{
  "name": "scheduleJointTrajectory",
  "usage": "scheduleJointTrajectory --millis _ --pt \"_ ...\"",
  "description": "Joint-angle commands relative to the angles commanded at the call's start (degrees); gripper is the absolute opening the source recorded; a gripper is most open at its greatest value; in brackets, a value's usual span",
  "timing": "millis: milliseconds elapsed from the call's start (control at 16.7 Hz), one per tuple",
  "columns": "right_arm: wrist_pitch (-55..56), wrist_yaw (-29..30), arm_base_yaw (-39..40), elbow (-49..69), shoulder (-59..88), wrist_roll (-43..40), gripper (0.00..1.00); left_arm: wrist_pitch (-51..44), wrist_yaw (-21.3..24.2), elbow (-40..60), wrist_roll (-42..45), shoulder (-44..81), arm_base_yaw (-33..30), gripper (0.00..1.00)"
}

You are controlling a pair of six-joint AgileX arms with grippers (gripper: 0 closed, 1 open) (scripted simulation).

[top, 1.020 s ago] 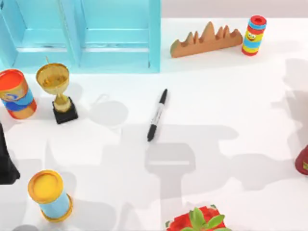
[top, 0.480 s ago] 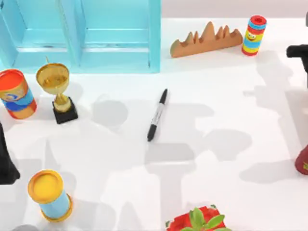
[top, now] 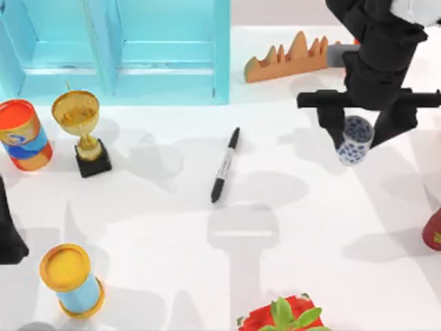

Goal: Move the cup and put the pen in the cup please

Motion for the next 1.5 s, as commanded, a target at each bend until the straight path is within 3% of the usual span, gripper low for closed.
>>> scheduleJointTrajectory --millis 840,1500 --pt "9.4 0.0 0.1 -7.8 1.5 0.1 0.0 0.0 0.0 0.0 0.0 0.0 0.0 1.0" --pt "9.4 0.0 0.1 -7.8 1.5 0.1 0.83 0.0 0.0 0.0 0.0 0.0 0.0 1.0"
